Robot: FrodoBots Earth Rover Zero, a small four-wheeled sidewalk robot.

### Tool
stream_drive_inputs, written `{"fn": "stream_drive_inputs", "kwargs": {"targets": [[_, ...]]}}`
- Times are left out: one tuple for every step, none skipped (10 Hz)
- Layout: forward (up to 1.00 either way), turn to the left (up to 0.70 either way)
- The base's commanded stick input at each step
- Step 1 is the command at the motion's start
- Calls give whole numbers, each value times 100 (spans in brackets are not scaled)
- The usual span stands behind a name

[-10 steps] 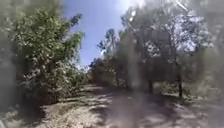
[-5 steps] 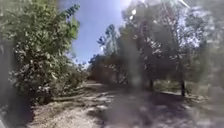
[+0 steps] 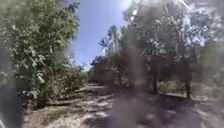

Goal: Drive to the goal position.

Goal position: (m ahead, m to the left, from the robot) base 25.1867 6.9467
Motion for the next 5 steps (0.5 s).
{"fn": "stream_drive_inputs", "kwargs": {"targets": [[44,2],[44,2],[44,2],[44,2],[44,2]]}}
